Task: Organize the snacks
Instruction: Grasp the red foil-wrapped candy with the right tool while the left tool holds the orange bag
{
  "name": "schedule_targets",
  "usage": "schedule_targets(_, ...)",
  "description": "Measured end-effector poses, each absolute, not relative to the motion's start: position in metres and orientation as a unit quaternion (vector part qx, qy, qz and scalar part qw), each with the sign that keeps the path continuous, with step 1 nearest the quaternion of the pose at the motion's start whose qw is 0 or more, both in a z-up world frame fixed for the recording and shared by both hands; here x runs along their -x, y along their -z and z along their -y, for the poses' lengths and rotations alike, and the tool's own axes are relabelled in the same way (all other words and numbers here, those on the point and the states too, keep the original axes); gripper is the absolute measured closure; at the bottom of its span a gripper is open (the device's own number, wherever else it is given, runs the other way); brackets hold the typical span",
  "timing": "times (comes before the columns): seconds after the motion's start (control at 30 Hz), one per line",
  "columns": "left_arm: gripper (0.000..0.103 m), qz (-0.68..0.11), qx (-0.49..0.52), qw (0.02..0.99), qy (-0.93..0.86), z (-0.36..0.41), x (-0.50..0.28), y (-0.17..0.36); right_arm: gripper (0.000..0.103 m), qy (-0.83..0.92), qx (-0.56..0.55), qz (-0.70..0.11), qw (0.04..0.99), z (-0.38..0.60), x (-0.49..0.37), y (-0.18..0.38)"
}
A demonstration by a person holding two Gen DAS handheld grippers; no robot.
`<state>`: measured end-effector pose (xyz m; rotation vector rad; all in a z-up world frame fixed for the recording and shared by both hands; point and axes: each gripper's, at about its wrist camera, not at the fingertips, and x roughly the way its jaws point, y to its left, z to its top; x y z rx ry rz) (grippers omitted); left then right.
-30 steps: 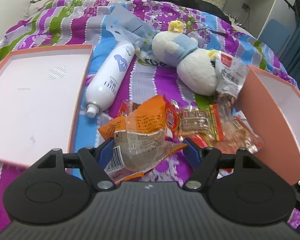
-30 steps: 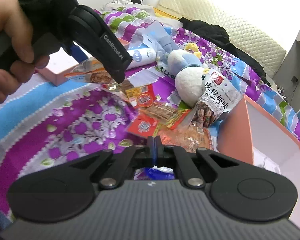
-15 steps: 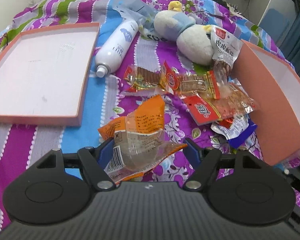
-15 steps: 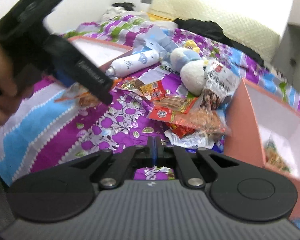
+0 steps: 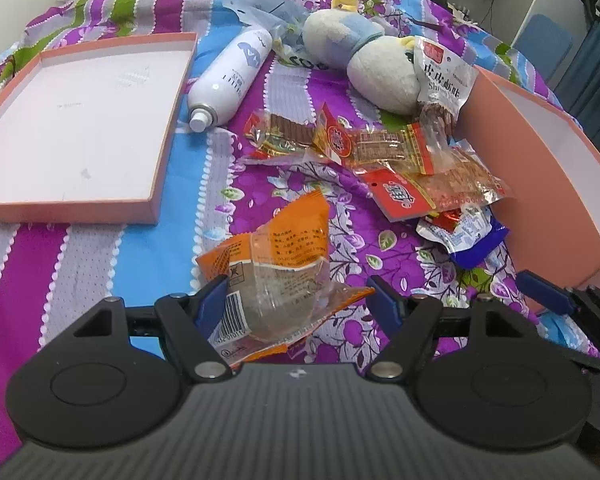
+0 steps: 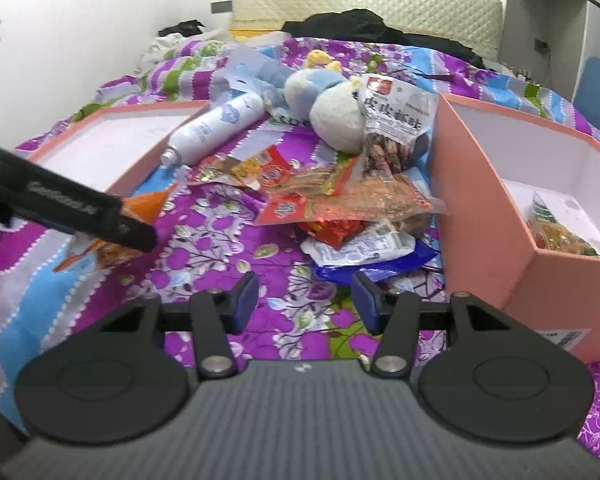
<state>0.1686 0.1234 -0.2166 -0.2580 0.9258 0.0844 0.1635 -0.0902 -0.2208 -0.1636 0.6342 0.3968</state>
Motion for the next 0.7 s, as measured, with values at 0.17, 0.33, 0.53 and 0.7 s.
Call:
schedule_targets(0.17, 0.025, -0.447, 0.125, 0.885, -0.04, -0.123, -0.167, 0.219, 0.039, -0.171, 0.082, -0.307, 0.933, 0.089, -0.18, 0.226)
schedule_targets(0.33, 0.025, -0.448, 0.123, 0.885, -0.036, -0.12, -0.167, 0.219, 0.039, -0.183, 0.178, -0.301, 0.919, 0.066, -0.197, 0.239)
schedule_targets(0.53, 0.025, -0.448, 0.122, 0.885, -0.035, -0.12, -0.166, 0.215, 0.04, -0.171, 0.239, -0.327, 0.898, 0.053, -0.227, 0.26)
schedule_targets(0.7, 0.025, -0.456, 0.119, 0.881, -0.033, -0.121, -0.169, 0.219, 0.044, -0.187, 0.196, -0.353, 0.896, 0.066, -0.244, 0.267)
